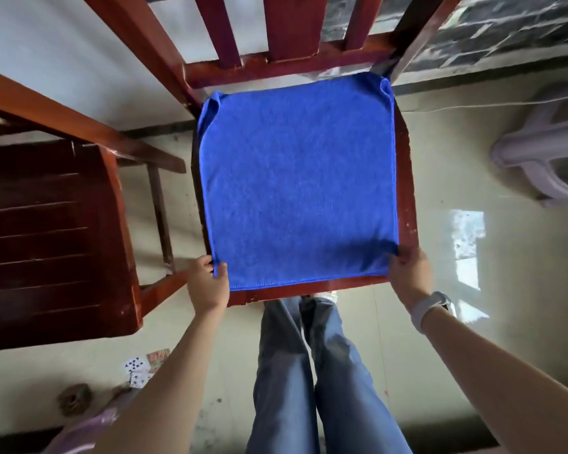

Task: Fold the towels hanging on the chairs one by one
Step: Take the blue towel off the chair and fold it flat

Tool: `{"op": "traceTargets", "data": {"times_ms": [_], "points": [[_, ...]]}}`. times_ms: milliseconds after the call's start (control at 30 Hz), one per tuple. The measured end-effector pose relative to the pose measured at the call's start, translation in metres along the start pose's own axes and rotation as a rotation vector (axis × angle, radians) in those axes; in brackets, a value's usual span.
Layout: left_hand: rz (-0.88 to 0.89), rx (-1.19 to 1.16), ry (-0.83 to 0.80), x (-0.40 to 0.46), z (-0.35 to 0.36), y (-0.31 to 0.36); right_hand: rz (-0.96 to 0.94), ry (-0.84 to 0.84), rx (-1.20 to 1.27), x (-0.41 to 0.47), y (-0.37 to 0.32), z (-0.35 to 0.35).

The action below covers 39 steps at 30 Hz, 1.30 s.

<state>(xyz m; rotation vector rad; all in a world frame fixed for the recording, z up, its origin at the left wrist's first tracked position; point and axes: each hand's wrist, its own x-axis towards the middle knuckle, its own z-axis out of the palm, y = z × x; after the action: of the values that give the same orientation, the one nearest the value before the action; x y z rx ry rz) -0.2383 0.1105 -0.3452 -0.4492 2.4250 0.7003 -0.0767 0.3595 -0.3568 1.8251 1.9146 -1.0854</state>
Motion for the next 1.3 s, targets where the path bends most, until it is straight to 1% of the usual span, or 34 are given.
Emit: {"op": "traceTargets", "data": {"times_ms": [67,133,200,300,367,467,567,667,867,933,1067,1200,1300], "points": [[-0.044,0.003,0.021,-0.004,0.003,-0.009,0.026,0.026,0.011,-0.001,0.014,0.001],[-0.083,-0.002,0.043,-0.008,0.005,-0.017,0.032,0.014,0.044,-0.004,0.022,0.0],[-0.084,-0.015,0.071,-0.013,0.005,-0.023,0.018,-0.003,0.069,-0.006,0.027,-0.001],[-0.065,-0.058,0.136,-0.02,0.005,-0.029,-0.047,0.046,0.076,-0.007,0.033,0.004],[-0.103,-0.108,0.128,-0.022,0.006,-0.033,-0.082,0.061,0.055,-0.008,0.034,0.007],[-0.17,-0.188,0.101,-0.02,0.008,-0.035,-0.085,0.056,0.046,-0.008,0.033,0.009],[-0.192,-0.246,0.091,-0.016,0.01,-0.039,-0.088,0.044,0.063,-0.006,0.032,0.01],[-0.231,-0.304,0.063,-0.018,0.008,-0.032,-0.044,0.045,0.075,-0.006,0.025,0.009],[-0.303,-0.303,0.039,-0.012,0.005,-0.028,0.04,0.019,0.121,-0.002,0.01,0.007],[-0.309,-0.293,0.025,-0.01,0.004,-0.029,0.052,0.007,0.073,-0.001,0.007,0.004],[-0.303,-0.339,0.034,-0.008,0.001,-0.037,-0.008,-0.036,-0.036,0.0,0.004,0.0],[-0.321,-0.471,0.023,-0.009,-0.003,-0.043,-0.075,0.016,0.073,-0.006,0.002,-0.007],[-0.293,-0.535,-0.015,-0.012,-0.007,-0.043,-0.105,-0.014,0.222,-0.012,0.003,-0.015]]}}
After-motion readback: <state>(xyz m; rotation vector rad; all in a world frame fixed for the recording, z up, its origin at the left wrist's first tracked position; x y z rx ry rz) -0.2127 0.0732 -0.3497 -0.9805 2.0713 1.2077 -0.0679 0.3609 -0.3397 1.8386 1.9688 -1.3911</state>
